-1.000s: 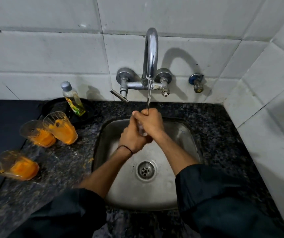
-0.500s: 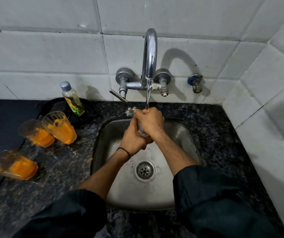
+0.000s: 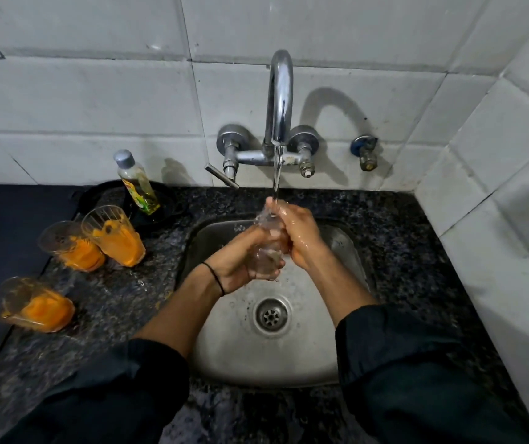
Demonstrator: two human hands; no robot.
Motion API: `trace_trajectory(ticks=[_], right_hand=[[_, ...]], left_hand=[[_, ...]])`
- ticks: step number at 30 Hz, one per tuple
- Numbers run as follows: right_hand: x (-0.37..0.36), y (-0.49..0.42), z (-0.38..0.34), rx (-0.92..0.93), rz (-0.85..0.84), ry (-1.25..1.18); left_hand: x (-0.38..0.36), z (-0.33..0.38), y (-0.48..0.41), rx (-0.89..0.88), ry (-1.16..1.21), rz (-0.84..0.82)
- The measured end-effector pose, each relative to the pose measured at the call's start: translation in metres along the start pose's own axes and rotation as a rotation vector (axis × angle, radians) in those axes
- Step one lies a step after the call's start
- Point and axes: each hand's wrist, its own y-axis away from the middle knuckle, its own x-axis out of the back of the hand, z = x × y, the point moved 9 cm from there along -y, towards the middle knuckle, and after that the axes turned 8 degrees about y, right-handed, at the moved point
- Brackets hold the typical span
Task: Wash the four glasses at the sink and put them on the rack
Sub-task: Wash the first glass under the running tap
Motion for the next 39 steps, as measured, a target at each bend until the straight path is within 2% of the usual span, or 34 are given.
trace_trajectory(ticks=[2, 5, 7, 9, 11, 13, 15, 17, 21, 22, 25, 27, 28, 30, 32, 35, 37, 39], right_hand=[[0.003, -0.003, 0.001, 0.042, 0.096, -0.011], [-0.006, 0.003, -0.005, 0.108, 0.250, 0.182], [-0.009, 0.008, -0.003, 0.121, 0.300, 0.259], [-0.007, 0.003, 0.001, 0.122, 0.301, 0.194], [0.011, 0.003, 0.004, 0.071, 0.381, 0.067], [0.024, 0.005, 0.010, -0.004, 0.366, -0.083], [0.022, 0.009, 0.017, -0.046, 0.256, -0.136], [0.010, 0.014, 0.025, -0.062, 0.181, -0.079], [-0.019, 0.021, 0.026, 0.086, 0.193, 0.091], [-0.020, 0.023, 0.023, 0.105, 0.218, 0.124], [-0.002, 0.022, 0.017, 0.026, 0.297, 0.082], [0.007, 0.020, 0.016, -0.060, 0.231, -0.042], [0.006, 0.022, 0.015, -0.092, 0.178, -0.088], [0.001, 0.026, 0.018, -0.091, 0.109, -0.089], [-0.009, 0.027, 0.022, -0.043, 0.085, -0.023], [-0.024, 0.029, 0.022, 0.122, 0.070, 0.084], [-0.029, 0.031, 0.018, 0.166, 0.078, 0.177], [-0.016, 0.032, 0.004, 0.183, 0.210, 0.245]], left_hand=[[-0.001, 0.004, -0.005, -0.038, -0.030, 0.070], [0.010, 0.020, -0.010, -0.270, -0.355, 0.442], [0.010, 0.028, -0.005, -0.422, -0.412, 0.547], [0.004, 0.023, -0.007, -0.419, -0.264, 0.447], [-0.003, 0.008, -0.007, -0.307, -0.055, 0.284], [-0.008, -0.004, -0.003, -0.159, 0.014, 0.196], [-0.001, -0.004, -0.001, -0.085, -0.072, 0.282], [0.008, 0.004, -0.003, -0.072, -0.174, 0.405], [0.014, 0.031, 0.002, -0.338, -0.462, 0.626], [0.011, 0.031, 0.003, -0.376, -0.454, 0.595], [-0.010, 0.018, 0.002, -0.403, -0.285, 0.293], [-0.013, 0.009, 0.000, -0.356, -0.200, 0.161], [-0.011, 0.007, -0.001, -0.316, -0.170, 0.155], [-0.004, 0.006, -0.003, -0.239, -0.172, 0.241], [0.009, 0.010, -0.007, -0.189, -0.218, 0.415], [0.031, 0.022, -0.004, -0.254, -0.310, 0.680], [0.025, 0.029, 0.002, -0.368, -0.374, 0.667], [0.003, 0.028, 0.007, -0.446, -0.413, 0.532]])
